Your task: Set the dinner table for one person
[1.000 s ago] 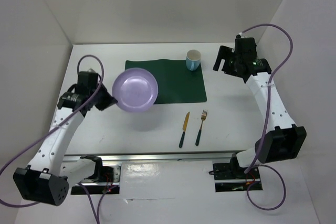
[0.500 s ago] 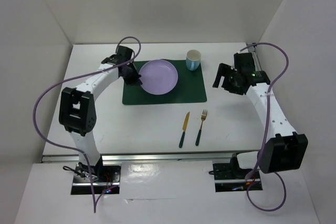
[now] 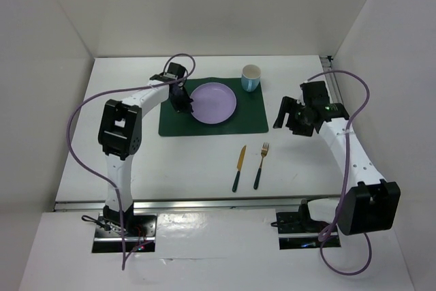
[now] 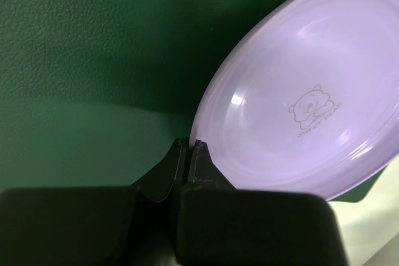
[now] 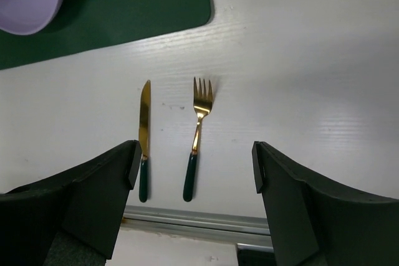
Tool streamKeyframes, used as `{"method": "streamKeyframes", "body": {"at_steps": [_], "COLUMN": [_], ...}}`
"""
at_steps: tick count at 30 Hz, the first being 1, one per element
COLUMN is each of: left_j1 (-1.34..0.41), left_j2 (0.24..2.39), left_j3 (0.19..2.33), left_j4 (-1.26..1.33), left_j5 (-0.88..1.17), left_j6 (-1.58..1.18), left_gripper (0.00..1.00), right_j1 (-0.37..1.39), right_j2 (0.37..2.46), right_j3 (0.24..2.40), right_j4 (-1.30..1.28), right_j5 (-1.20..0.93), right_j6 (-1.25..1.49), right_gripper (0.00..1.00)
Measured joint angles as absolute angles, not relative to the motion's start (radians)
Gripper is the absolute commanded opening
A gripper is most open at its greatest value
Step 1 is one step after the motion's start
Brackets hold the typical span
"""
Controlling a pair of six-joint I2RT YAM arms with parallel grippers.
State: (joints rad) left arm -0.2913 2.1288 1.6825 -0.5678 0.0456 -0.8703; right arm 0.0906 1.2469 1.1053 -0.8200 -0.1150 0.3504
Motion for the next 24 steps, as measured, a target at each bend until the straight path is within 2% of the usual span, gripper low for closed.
{"method": "streamKeyframes", "body": {"at_steps": [4, 5, 8, 12, 14, 20, 24], "left_j1": [-0.294, -0.295, -0.300, -0.310, -0.312, -0.321, -0.327], "left_j2": [2.149, 2.154, 2.170, 2.178, 2.178, 2.165, 2.117], "left_j3": [1.697, 1.707, 1.740, 1.766, 1.768, 1.765, 1.761], "left_j4": [-0.575, -0.581, -0.598, -0.619, -0.627, -0.658, -0.694], "left_j5": [0.038, 0.038, 0.029, 0.019, 0.014, -0.012, -0.050], "left_j6": [-0.870, -0.869, -0.866, -0.860, -0.855, -0.834, -0.816], "left_gripper": [0.02, 0.14, 0.36, 0.45, 0.56, 0.57, 0.57], "right_j1": [0.091, 0.091, 0.100, 0.154, 0.223, 0.491, 0.599], "right_j2": [1.225, 1.221, 1.216, 1.216, 1.216, 1.261, 1.314], "right_j3": [1.074, 1.072, 1.072, 1.072, 1.072, 1.046, 0.976], "right_j4": [-0.827, -0.826, -0.826, -0.825, -0.822, -0.780, -0.738], "right_j5": [-0.130, -0.131, -0.139, -0.139, -0.128, -0.101, -0.098], "right_j6": [0.350, 0.351, 0.351, 0.356, 0.375, 0.470, 0.532], "right_gripper": [0.84, 0.84, 0.84, 0.84, 0.84, 0.84, 0.84]}}
